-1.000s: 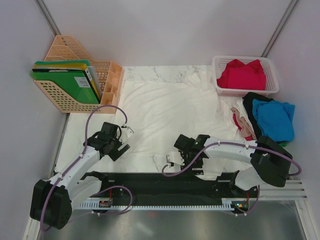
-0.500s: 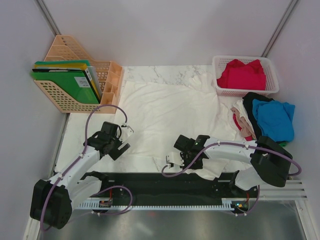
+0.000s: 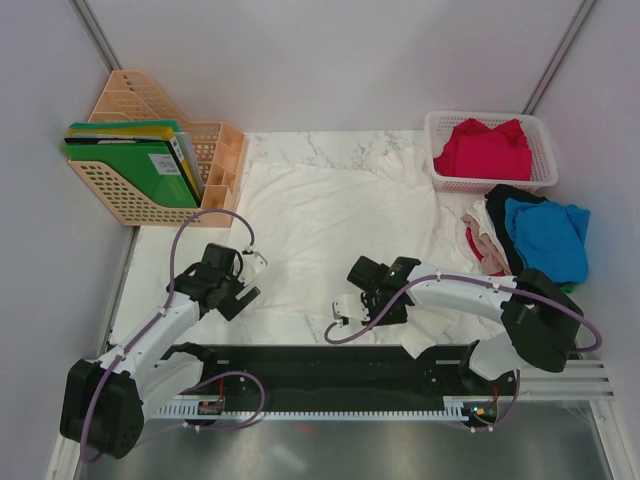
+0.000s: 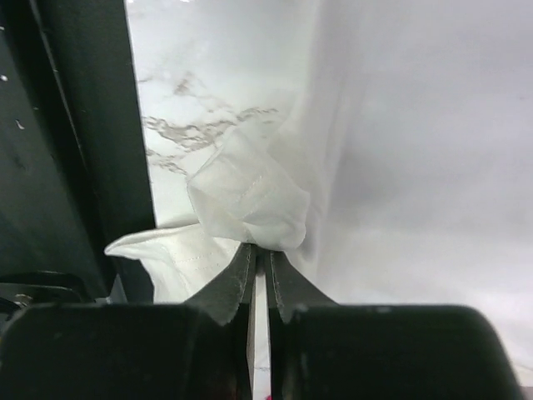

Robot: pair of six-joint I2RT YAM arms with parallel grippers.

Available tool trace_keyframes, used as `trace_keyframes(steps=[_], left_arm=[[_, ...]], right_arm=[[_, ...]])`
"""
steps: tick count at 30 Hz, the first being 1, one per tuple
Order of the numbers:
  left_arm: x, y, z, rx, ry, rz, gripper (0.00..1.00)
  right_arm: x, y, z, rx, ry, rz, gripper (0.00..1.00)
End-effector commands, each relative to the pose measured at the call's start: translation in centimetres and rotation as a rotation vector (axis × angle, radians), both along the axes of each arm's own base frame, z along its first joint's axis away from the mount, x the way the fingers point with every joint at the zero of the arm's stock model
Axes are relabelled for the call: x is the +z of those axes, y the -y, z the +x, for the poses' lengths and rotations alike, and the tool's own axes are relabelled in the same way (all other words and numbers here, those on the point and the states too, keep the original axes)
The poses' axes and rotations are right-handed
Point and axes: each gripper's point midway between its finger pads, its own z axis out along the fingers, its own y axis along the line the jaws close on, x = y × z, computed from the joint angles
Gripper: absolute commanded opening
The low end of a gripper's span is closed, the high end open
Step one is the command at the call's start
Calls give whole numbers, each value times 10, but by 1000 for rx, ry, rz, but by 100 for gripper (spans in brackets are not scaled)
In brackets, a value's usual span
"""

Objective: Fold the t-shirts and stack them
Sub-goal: Grap the side of the flattened tshirt closest away from the robot with both arms

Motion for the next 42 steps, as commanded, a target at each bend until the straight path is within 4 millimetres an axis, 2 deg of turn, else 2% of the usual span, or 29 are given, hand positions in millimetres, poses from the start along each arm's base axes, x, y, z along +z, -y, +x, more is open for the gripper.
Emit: trace_keyframes(steps=[1,3,6,8,10,11,12,14,16,18,21,25,26,28,29,30,31,32,34,35,36,37,38,42], left_arm=[[5,1,5,25,40,-22,100],[5,1,5,22,41,-23,100],[4,1,5,23,37,-23,100],[5,2,5,24,38,-26,100],[5,2,5,25,40,-27,100],[4,1,4,25,38,-27,100],[5,2,4,26,40,-28,100],[4,3,3,23,34,-33,100],[3,3,3,24,32,-34,100],[4,3,3,24,31,-35,100],[3,4,3,22,28,-38,100],[0,4,1,23,14,-37,100],[1,4,2,23,15,-40,100],[0,5,2,23,7,-40,100],[1,5,3,24,8,-42,100],[0,5,3,25,7,-42,100],[0,5,3,23,7,-41,100],[0,5,3,24,7,-41,100],[0,5,4,23,7,-39,100],[0,5,3,23,6,-39,100],[0,5,3,23,5,-37,100],[-1,4,3,24,4,-35,100],[0,5,4,25,7,-36,100],[-2,4,3,26,-1,-31,100]], right_arm=[[17,-2,20,45,21,2,11],[27,-10,29,57,23,32,12],[33,-9,43,58,27,31,14],[29,-4,51,47,22,13,15],[24,-1,62,28,21,1,33],[22,0,66,13,23,3,47],[20,1,72,-8,34,9,72],[18,2,91,-75,71,45,98],[23,2,103,-121,93,83,98],[31,-2,106,-152,103,117,98],[59,-6,108,-182,158,185,98],[105,0,91,-191,194,255,95],[111,3,87,-192,197,262,94],[119,12,74,-204,187,267,68],[120,15,67,-201,170,267,51],[117,17,56,-197,136,266,17],[117,22,45,-203,112,261,6],[116,25,38,-203,95,262,2],[107,31,16,-187,35,246,15],[104,34,9,-177,20,236,25],[95,41,-1,-170,2,212,41],[89,45,-6,-144,7,182,43],[78,53,-13,-130,-6,143,52],[59,60,-23,-78,6,72,70]])
